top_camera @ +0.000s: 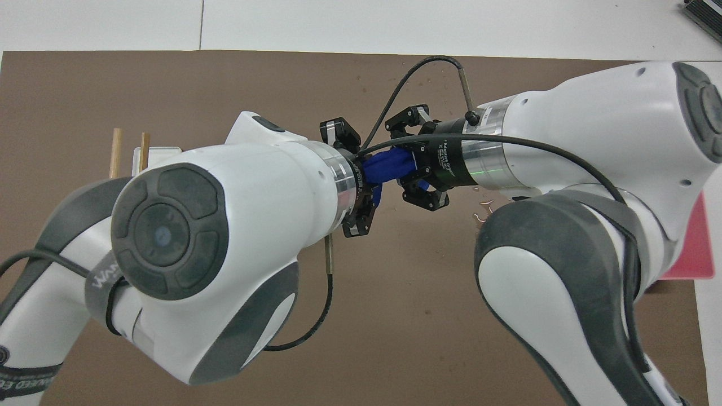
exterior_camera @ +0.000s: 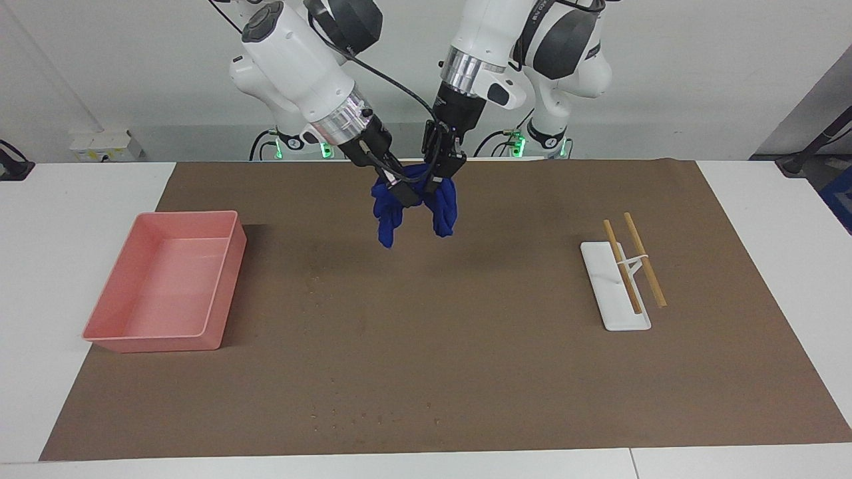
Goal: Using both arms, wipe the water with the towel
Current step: 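Pull the towel away with the right gripper while the left gripper retracts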
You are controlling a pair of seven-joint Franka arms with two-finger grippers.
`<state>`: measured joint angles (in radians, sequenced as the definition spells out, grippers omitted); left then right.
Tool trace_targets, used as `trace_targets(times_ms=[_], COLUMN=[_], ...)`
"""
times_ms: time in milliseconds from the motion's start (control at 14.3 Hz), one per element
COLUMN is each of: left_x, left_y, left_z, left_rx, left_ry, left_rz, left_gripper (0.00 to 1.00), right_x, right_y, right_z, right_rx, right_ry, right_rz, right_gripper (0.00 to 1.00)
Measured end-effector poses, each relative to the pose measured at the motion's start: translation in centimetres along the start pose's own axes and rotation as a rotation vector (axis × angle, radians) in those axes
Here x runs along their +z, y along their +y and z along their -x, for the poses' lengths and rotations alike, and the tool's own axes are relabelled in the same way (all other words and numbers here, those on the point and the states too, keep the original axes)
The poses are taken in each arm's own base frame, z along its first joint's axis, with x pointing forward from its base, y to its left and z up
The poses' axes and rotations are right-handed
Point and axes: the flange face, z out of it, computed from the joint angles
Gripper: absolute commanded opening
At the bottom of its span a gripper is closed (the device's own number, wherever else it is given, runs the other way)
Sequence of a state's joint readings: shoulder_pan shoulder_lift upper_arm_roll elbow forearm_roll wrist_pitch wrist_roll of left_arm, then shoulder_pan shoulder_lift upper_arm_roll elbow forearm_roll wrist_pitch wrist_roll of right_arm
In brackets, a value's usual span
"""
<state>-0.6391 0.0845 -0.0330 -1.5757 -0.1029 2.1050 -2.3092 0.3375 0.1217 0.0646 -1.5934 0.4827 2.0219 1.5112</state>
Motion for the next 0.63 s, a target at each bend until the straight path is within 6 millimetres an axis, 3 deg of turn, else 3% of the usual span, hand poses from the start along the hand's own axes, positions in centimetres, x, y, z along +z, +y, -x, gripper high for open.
trace_targets(times_ms=[209, 628], left_x=[-0.2, -2.2], left_y=[2.3, 8.0], left_z=[-4.0, -15.9], left_rx=[0.058, 0.226], left_ry=[0.074, 0.194], left_rz=[-0.045, -0.175], left_gripper=[1.0, 1.0], right_x=[-0.3, 0.4], right_y=[-0.1, 0.4], right_z=[-0.7, -1.5], right_rx=[0.004, -0.096], right_ry=[0.014, 0.108], right_rz=[-0.004, 0.036], right_gripper=[0.0, 0.0])
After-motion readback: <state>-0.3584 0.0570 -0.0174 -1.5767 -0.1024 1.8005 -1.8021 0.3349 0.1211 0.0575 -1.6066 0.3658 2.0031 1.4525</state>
